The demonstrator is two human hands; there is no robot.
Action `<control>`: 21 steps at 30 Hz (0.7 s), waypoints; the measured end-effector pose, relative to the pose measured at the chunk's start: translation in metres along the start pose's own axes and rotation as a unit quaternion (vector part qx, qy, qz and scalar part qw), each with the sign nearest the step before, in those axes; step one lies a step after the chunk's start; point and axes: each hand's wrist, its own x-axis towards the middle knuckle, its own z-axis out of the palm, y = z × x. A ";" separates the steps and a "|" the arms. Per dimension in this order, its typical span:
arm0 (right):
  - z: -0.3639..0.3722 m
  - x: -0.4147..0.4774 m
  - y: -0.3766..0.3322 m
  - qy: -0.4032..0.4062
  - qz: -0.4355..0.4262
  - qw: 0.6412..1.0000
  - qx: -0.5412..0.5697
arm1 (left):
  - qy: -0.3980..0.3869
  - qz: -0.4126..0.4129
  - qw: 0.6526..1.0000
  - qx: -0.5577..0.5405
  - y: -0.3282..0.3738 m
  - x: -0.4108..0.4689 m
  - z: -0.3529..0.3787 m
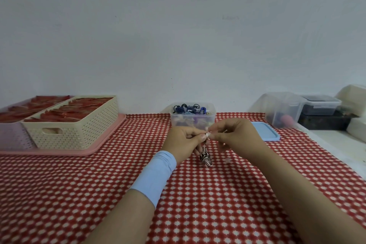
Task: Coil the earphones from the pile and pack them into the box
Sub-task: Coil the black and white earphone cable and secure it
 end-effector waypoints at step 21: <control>-0.001 -0.002 0.002 -0.039 0.097 0.988 0.111 | -0.018 -0.037 0.995 -0.085 -0.004 0.000 0.004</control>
